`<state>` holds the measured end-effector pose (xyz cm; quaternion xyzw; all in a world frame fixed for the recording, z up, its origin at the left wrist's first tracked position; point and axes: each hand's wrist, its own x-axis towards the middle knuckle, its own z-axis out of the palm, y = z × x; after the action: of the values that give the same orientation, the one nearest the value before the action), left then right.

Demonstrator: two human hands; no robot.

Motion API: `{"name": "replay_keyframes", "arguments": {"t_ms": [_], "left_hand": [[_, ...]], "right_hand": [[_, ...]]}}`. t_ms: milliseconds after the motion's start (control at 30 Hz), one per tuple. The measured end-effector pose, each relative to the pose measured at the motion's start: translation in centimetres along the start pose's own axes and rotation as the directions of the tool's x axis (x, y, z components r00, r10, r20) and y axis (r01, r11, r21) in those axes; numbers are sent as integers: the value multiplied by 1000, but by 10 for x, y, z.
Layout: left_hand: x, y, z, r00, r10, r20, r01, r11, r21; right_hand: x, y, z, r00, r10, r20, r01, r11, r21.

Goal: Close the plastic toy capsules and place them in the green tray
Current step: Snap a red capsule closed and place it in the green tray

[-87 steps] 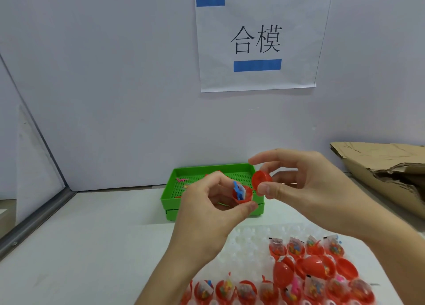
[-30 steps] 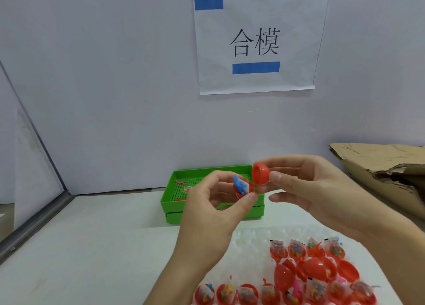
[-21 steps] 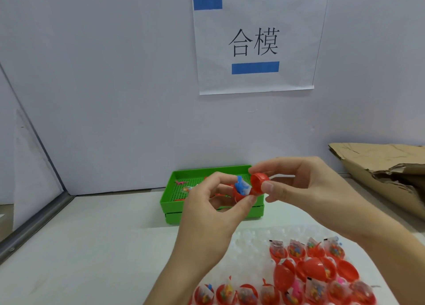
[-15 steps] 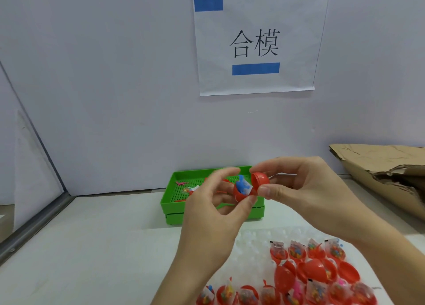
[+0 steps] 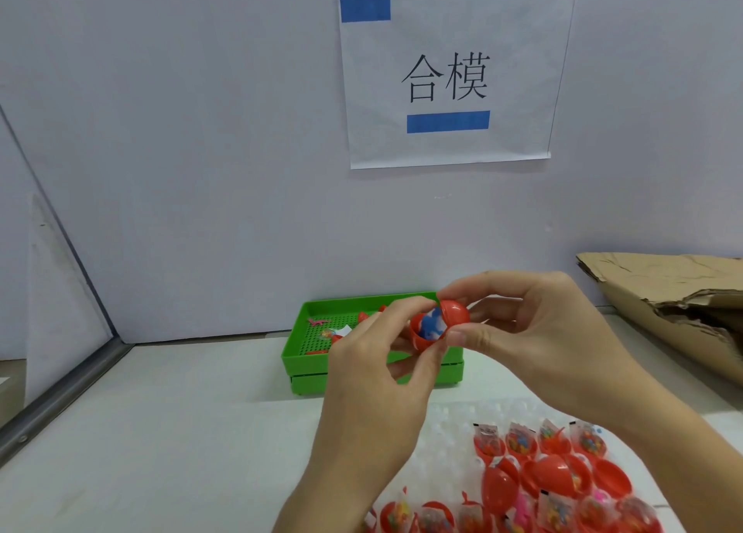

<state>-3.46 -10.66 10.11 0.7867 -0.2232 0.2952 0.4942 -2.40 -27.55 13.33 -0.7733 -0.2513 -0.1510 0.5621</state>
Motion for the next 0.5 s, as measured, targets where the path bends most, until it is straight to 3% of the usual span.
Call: {"name": "replay_keyframes", "arguments": {"t_ms": [167,500], "left_hand": [[-1,0,0,998,68,-1,-68,991,116],[2,5,-4,995,88,-47,-82,989,122]], "right_hand": [[0,2,2,1000,-2,-14,1,998,-62],[0,1,1,1000,-29,-3,29,998,-58]]}}
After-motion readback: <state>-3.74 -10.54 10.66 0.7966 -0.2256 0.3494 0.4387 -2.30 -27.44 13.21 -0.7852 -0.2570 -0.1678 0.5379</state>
